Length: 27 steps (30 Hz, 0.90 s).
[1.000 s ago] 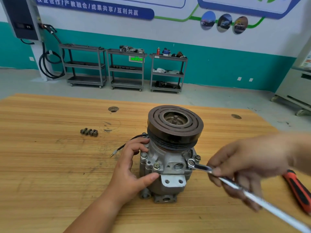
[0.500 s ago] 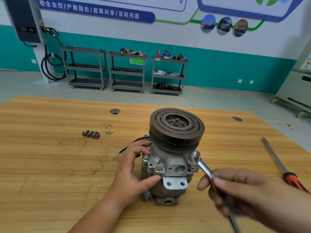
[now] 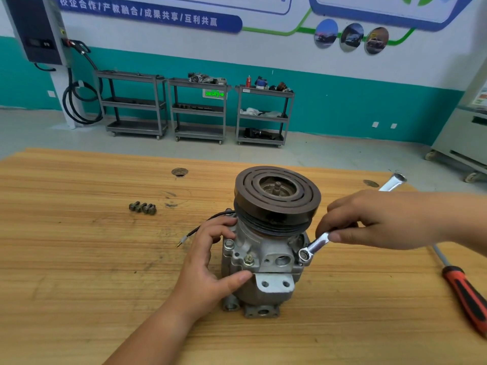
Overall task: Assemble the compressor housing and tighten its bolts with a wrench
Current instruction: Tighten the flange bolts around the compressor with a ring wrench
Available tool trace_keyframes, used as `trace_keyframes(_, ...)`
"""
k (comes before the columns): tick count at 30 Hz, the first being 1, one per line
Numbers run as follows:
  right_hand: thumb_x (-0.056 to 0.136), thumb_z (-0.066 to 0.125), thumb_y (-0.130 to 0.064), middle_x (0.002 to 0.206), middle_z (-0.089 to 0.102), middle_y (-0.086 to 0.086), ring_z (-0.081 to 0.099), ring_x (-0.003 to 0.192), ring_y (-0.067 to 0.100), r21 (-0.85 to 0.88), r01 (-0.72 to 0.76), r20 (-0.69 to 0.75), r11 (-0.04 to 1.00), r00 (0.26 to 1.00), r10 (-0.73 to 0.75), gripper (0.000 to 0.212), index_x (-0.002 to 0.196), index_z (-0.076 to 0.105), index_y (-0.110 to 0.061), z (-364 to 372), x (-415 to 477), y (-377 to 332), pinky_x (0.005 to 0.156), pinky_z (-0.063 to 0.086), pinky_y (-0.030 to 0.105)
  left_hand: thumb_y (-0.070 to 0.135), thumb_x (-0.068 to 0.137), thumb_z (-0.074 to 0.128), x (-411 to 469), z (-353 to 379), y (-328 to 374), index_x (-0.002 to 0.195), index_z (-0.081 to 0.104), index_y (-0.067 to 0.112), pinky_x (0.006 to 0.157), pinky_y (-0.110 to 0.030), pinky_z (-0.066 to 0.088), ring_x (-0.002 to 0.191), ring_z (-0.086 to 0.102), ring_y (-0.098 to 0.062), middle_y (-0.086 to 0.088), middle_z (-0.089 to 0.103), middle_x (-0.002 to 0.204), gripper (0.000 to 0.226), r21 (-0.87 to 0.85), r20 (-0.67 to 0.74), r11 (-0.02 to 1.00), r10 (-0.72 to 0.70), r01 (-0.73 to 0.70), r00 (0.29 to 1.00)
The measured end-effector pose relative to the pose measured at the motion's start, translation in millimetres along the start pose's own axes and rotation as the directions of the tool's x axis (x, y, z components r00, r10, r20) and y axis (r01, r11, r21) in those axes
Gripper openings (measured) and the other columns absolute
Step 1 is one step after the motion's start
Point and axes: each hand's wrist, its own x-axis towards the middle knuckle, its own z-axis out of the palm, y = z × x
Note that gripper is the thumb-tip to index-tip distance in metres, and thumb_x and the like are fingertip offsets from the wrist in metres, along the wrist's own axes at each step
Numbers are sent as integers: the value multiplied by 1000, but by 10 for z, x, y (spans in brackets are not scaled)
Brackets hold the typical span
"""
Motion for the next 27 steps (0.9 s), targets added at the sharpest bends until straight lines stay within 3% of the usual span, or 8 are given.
trace_keyframes(5,95,42,-45,95,60,-30,55,92,-6,82,-68,97,994,993,60,25,114,56,-51,-29,10,-35,83,45,18,47,64,72,-4,3,-7,104,50,48,97,-33,37,127,46,-10,22,49,127,45,-2,-3,1000,-3,3,1000)
trace_keyframes(8,93,46,-44,67,61,-17,58,62,0,225,-81,128,971,990,53,14,92,59,-48,41,-85,-54,62,45,16,48,64,72,-8,-3,-9,104,50,47,98,-35,37,127,46,-11,21,49,127,46,4,-4,1000,-8,8,1000)
trace_keyframes(12,90,51,-44,58,60,-5,54,47,8,537,-105,111,837,992,54,18,79,57,-30,232,-199,-89,53,46,19,49,64,72,-8,-6,-2,104,49,47,99,-38,38,127,46,-13,22,49,127,46,16,-4,1000,-16,17,1000)
trace_keyframes(14,85,55,-41,57,60,0,56,45,14,782,-210,232,587,972,38,23,74,59,-21,321,-239,-197,47,48,22,49,64,72,-13,0,7,104,49,48,100,-37,38,127,46,-14,21,49,127,46,12,-3,1000,-22,22,1000)
trace_keyframes(16,81,60,-32,59,60,10,61,44,20,935,-279,290,219,957,-19,21,67,64,-18,434,-254,-354,40,48,22,50,64,72,-14,2,10,103,50,47,100,-38,39,127,46,-14,21,50,127,45,10,-4,1000,-23,23,1000)
trace_keyframes(20,67,62,-25,58,62,18,64,45,28,951,-150,182,-269,978,99,21,56,71,-10,664,-170,-752,34,48,25,52,64,73,-13,3,13,103,50,44,100,-42,39,127,46,-15,19,50,127,46,-10,-4,1000,-15,15,1000)
trace_keyframes(25,55,70,-9,79,69,28,70,61,33,863,21,59,-505,988,141,19,68,74,4,824,-132,-1018,39,52,30,66,68,69,9,4,60,106,50,42,99,-42,40,126,47,-18,17,50,128,49,-7,-11,1000,4,-4,1000)
trace_keyframes(27,39,88,-1,85,68,31,70,65,37,837,47,34,-544,990,139,44,79,73,8,873,-171,-1002,41,53,32,59,64,74,-7,7,52,108,47,45,101,-46,41,128,45,-19,17,45,133,53,25,7,1000,7,-7,1000)
